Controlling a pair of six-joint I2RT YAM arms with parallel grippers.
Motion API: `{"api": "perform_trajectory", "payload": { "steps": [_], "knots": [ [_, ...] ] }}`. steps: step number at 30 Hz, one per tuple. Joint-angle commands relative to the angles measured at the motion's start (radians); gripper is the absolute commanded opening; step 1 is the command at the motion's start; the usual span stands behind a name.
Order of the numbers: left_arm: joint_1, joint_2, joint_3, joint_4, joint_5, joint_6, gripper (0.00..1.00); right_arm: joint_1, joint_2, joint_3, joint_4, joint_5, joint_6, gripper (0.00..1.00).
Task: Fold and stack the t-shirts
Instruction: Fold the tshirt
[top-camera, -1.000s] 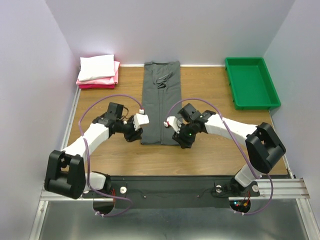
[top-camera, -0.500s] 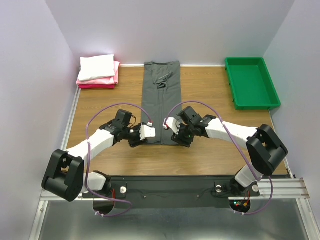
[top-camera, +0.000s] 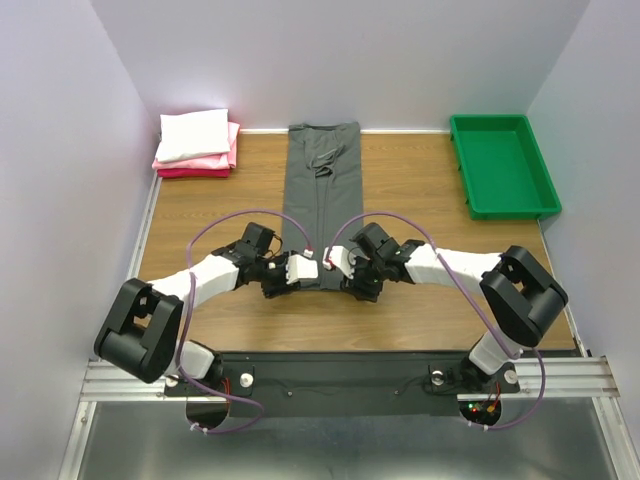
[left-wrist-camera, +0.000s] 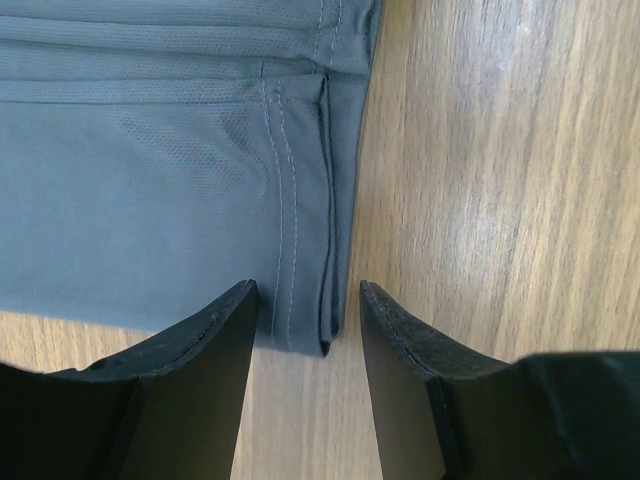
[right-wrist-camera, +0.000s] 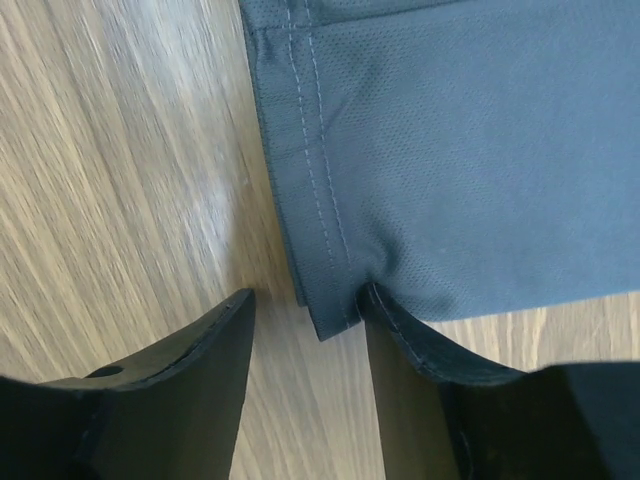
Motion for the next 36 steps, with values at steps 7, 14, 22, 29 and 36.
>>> {"api": "perform_trajectory", "payload": {
  "steps": [7, 14, 22, 29, 36],
  "knots": [
    [-0.048, 0.076, 0.023, -0.021, -0.109, -0.014, 0.42, 0.007, 0.061, -0.064, 0.082, 0.054, 0.005, 0.30],
    [-0.048, 0.044, 0.043, -0.058, -0.098, -0.023, 0.00, 0.007, -0.015, -0.075, 0.071, 0.073, 0.050, 0.01],
    [-0.067, -0.099, 0.084, -0.231, 0.029, -0.024, 0.00, 0.033, -0.184, -0.045, -0.093, -0.035, 0.076, 0.01],
    [-0.065, -0.095, 0.161, -0.259, 0.049, -0.078, 0.00, 0.029, -0.201, 0.011, -0.111, 0.054, 0.067, 0.01],
    [-0.006, -0.015, 0.301, -0.230, 0.040, -0.043, 0.00, -0.111, -0.101, 0.174, -0.116, 0.048, -0.038, 0.01]
  ]
}}
